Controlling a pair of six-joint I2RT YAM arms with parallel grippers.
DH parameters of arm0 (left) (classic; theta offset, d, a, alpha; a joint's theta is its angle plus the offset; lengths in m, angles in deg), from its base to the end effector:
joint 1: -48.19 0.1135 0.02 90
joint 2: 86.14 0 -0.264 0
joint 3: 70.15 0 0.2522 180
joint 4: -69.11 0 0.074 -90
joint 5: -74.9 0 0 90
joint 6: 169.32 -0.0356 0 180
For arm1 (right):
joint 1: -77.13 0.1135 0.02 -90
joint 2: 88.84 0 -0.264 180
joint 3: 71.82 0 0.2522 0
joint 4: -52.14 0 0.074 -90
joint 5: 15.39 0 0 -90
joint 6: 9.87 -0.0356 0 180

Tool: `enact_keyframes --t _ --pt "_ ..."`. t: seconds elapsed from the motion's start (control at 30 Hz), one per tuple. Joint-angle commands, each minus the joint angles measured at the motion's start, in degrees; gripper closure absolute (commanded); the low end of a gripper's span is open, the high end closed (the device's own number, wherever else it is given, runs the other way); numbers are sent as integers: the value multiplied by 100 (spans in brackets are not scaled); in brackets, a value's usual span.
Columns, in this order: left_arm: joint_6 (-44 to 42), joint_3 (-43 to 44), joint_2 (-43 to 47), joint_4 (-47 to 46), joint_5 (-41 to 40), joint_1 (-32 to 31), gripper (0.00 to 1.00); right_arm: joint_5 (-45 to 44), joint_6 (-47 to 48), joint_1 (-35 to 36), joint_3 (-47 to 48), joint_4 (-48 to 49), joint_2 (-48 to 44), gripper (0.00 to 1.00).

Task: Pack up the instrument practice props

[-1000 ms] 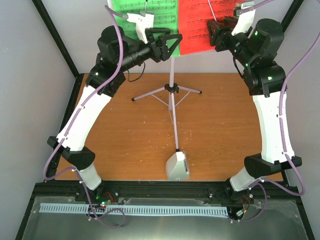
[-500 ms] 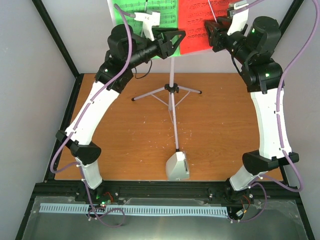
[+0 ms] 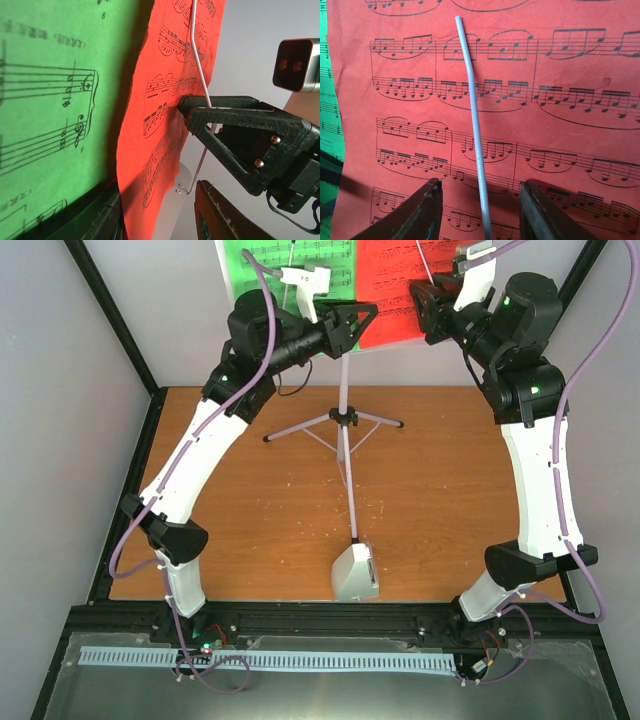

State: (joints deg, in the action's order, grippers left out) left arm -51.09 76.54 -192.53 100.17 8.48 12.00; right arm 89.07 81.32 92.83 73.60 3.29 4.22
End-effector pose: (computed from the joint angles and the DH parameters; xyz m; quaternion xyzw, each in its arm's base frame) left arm 0.3080 -0.2430 0.5470 0.1993 0.6219 -0.5095 0.5604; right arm 0.2829 0.0888 0.5835 -0.1905 0.6588 0.1768 0.7060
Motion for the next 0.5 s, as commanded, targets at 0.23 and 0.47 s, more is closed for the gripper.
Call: enact_keyframes --t 0.23,0.47 --pt "184 344 -232 -422 208 -62 75 233 255 -47 -376 446 -148 63" --pt "132 348 -224 -402 122 -64 96 122 538 -49 -796 782 -308 83"
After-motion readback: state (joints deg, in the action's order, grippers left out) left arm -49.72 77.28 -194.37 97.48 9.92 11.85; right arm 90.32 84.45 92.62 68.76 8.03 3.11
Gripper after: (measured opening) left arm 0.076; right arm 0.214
